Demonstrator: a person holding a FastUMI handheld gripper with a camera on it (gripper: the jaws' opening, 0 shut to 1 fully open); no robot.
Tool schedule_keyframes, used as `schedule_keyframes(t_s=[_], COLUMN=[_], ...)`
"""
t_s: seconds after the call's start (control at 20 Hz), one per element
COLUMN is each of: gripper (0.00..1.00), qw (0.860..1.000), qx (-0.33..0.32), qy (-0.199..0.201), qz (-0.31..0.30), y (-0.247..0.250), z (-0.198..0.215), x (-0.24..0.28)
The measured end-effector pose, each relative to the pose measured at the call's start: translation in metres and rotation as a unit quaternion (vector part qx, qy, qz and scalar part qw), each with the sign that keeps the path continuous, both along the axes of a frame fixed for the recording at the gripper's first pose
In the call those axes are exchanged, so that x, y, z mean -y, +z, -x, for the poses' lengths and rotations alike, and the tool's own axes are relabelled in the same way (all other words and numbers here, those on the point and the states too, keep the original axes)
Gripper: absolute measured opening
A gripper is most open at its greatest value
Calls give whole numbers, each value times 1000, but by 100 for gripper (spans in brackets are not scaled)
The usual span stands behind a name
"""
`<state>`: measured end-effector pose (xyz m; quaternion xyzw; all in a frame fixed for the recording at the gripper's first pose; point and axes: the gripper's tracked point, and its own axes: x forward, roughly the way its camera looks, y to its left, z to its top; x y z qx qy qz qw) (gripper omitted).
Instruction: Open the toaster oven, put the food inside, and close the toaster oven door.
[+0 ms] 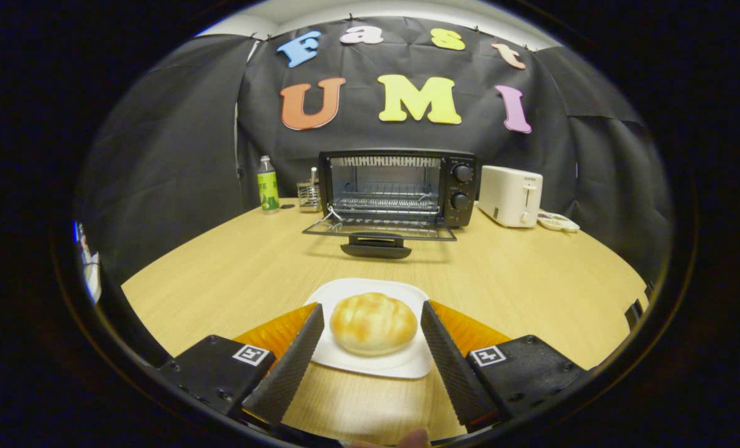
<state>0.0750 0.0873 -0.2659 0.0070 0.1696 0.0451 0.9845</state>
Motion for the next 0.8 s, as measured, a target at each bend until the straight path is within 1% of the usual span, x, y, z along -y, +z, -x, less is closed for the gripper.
schedule_keyframes(t_s=[0.1,0.35,0.5,0.65,0.75,0.8], gripper=[100,100,89,71,60,52], qw=[1000,999,999,999,999,998], qx=[-19,-37,-36,-28,-25,-26], qy=[0,-10,-9,-16,-22,-24], qz=[-6,-6,-2,-13,-34,-45], y=[-8,-17,-15,-15,-13,-11], z=[-1,-6,-7,-8,-7,-8], x=[-2,1,2,2,1,2])
